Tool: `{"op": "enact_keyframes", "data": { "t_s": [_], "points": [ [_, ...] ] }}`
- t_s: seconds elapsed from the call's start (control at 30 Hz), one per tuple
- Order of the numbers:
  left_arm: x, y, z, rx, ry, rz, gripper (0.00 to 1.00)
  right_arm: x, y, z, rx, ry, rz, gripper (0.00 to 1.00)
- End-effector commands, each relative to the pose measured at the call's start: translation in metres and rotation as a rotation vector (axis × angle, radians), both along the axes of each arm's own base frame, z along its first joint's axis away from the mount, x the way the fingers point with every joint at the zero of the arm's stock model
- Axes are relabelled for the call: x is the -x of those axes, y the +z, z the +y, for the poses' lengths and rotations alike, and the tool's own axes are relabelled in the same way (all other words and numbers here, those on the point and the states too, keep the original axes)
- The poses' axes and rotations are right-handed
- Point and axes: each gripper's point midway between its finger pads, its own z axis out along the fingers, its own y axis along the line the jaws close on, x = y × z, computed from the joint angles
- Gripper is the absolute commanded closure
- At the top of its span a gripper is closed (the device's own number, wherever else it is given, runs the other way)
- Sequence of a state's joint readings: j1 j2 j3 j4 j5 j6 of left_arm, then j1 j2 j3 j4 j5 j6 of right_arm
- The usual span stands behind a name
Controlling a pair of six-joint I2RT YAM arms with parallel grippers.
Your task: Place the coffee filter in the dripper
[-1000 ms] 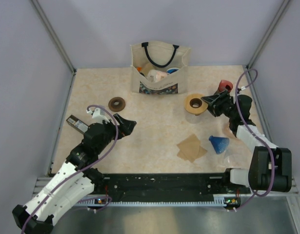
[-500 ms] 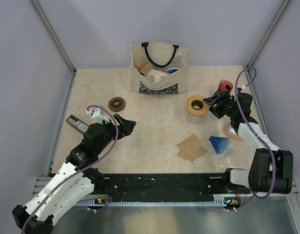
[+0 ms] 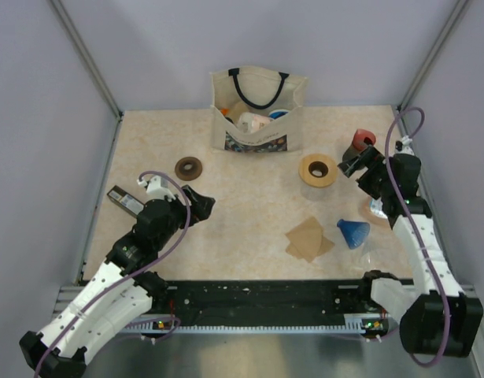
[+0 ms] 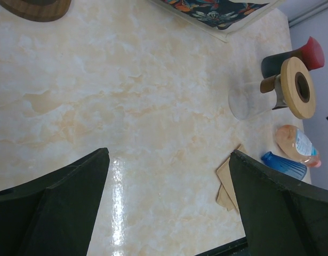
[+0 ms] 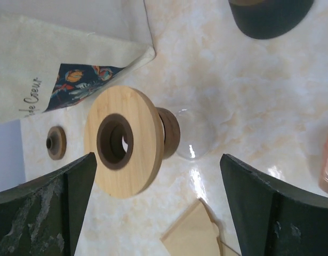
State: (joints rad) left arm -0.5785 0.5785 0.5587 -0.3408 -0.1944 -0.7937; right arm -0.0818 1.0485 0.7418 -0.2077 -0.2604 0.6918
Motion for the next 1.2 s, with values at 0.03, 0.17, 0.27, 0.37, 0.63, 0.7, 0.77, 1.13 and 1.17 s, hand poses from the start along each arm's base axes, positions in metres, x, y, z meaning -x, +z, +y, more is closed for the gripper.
{"op": "enact_keyframes", "data": {
  "t_s": [0.03, 0.17, 0.27, 0.37, 0.63, 0.7, 0.77, 1.13, 1.17],
  "points": [
    [-0.004, 0.015, 0.007, -0.028, 0.032, -0.03, 0.01, 0.046, 0.024, -0.011, 0.179, 0.002, -0.034, 0.02],
    [-0.003, 0.008, 0.006, -0.043, 0.023, -0.008, 0.01, 0.074, 0.034, -0.006, 0.308, 0.008, -0.033, 0.02],
    [-0.003, 0.005, 0.005, -0.043, 0.017, 0.003, 0.01, 0.084, 0.035, 0.015, 0.316, 0.096, -0.035, 0.03],
    [-0.004, 0.002, 0.003, -0.038, 0.017, 0.012, 0.01, 0.089, 0.018, 0.041, 0.363, 0.211, -0.018, 0.04],
    [-0.002, -0.005, 0.024, -0.097, 0.103, 0.043, 0.01, 0.094, -0.007, 0.098, 0.35, 0.408, -0.078, 0.04],
    [-0.001, -0.009, 0.028, -0.104, 0.121, 0.052, 0.01, 0.096, -0.016, 0.1, 0.398, 0.41, -0.049, 0.04],
    [0.0, -0.011, 0.034, -0.114, 0.151, 0.061, 0.01, 0.096, -0.02, 0.098, 0.43, 0.402, -0.036, 0.04],
    [-0.001, -0.022, 0.037, -0.131, 0.173, 0.099, 0.01, 0.12, -0.024, 0.051, 0.453, 0.176, 0.115, 0.02],
    [-0.001, -0.023, 0.035, -0.133, 0.169, 0.102, 0.01, 0.124, -0.024, 0.043, 0.459, 0.138, 0.143, 0.02]
  ]
}}
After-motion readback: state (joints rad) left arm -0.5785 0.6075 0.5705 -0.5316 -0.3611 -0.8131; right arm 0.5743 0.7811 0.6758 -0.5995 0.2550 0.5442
